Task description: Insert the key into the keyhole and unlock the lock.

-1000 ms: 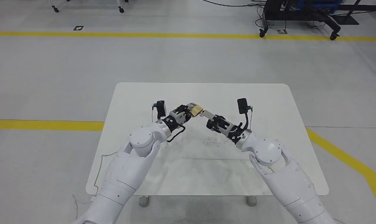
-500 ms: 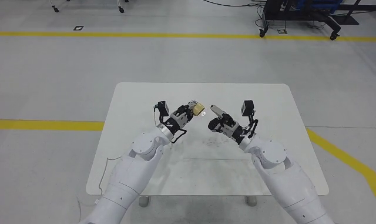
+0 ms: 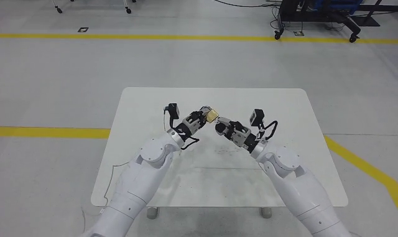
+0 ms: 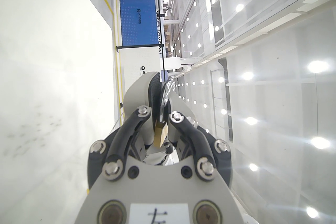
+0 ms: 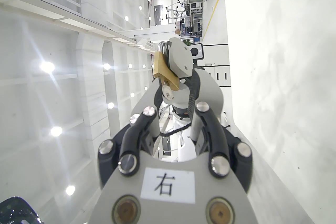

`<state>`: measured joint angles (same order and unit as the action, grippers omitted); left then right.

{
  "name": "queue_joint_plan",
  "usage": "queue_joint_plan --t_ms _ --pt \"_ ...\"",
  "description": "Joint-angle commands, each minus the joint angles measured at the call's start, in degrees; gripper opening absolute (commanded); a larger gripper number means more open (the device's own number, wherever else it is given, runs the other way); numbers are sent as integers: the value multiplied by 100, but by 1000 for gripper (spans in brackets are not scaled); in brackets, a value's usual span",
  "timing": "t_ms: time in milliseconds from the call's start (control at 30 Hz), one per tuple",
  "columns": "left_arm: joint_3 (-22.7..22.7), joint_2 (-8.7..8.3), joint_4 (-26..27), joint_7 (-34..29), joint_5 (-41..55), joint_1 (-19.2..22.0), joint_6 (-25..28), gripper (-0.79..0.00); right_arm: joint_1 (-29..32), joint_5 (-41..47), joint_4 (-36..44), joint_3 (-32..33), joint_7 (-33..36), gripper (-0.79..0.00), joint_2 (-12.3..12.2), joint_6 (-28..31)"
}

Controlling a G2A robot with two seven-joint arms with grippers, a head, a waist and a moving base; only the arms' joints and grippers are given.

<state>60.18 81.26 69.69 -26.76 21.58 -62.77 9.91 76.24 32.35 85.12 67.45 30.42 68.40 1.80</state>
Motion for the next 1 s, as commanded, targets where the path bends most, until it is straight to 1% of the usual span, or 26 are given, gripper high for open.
queue_joint_plan --t_ms 0,67,133,167,367,467,700,900,967 --pt "-2 4 -7 -27 8 10 -10 -785 -25 -58 -17 -4 -39 -705 5 17" --pt "-11 8 -14 -55 9 22 -23 -785 -39 -65 -25 -8 -44 -720 12 19" --pt "-18 13 -18 -78 22 30 -28 -785 -46 -44 -35 -4 -44 -773 18 24" --pt "-19 15 -23 -88 21 35 -27 -785 -48 -27 -41 0 -56 -785 22 27" --pt "-15 23 -62 -146 39 49 32 -785 -38 306 -89 18 1 -785 54 14" --pt "-24 25 -80 -204 4 55 97 -785 -31 688 -148 27 163 -785 77 -45" --pt "-27 23 -108 -317 -113 54 369 -785 -62 2345 -477 48 891 -785 168 -552" --pt "-15 25 -83 -321 -163 34 601 -785 -153 3066 -771 44 1150 -785 229 -808" --pt "-12 28 -80 -323 -165 35 648 -785 -186 3073 -828 40 1192 -785 237 -814"
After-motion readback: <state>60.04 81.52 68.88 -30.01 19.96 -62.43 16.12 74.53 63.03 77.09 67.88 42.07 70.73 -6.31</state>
